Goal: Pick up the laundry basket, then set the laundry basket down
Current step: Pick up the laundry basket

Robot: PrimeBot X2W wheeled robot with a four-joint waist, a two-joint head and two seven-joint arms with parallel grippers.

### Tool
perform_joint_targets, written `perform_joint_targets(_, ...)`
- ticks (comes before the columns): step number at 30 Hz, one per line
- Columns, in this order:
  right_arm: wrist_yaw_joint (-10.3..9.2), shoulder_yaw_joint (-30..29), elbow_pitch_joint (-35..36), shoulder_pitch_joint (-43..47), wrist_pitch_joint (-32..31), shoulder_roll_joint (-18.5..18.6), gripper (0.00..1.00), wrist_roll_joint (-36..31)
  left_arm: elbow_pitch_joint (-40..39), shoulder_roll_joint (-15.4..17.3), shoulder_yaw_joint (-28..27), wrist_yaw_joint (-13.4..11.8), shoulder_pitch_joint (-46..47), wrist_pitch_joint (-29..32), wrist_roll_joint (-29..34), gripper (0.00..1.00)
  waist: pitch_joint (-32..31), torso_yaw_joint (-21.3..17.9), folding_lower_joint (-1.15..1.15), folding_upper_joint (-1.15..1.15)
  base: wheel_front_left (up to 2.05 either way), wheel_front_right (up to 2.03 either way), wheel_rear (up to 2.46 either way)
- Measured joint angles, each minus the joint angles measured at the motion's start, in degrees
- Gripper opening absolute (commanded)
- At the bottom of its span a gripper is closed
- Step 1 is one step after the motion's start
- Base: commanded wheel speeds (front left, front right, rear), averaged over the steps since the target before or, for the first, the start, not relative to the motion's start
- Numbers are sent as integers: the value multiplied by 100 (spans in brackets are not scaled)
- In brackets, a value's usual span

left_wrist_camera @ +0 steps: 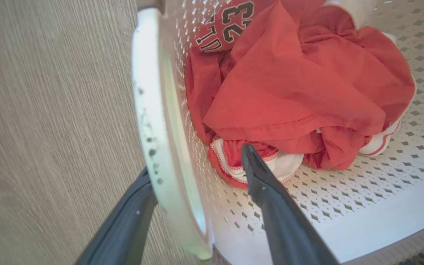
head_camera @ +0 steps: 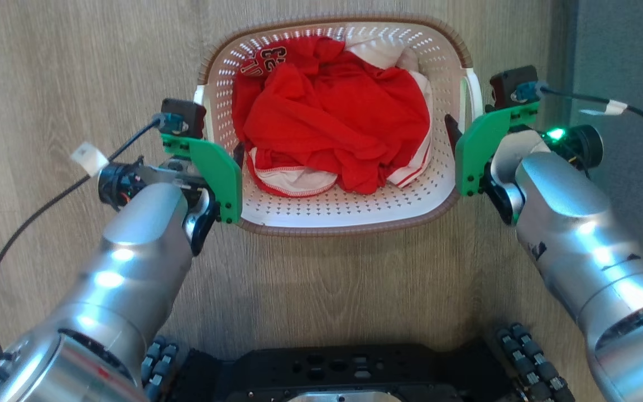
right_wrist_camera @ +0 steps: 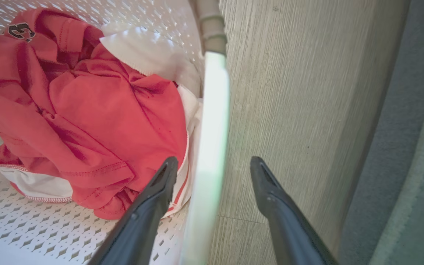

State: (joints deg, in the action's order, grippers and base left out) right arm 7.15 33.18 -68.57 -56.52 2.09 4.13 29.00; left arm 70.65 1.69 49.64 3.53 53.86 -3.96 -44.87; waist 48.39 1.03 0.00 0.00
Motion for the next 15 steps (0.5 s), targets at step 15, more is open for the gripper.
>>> perform_joint_targets(15,0,424,22,-471,-411,0,100,524,53,0,435,-57,446,389,-275,100,491,25,0,0,0,0,0)
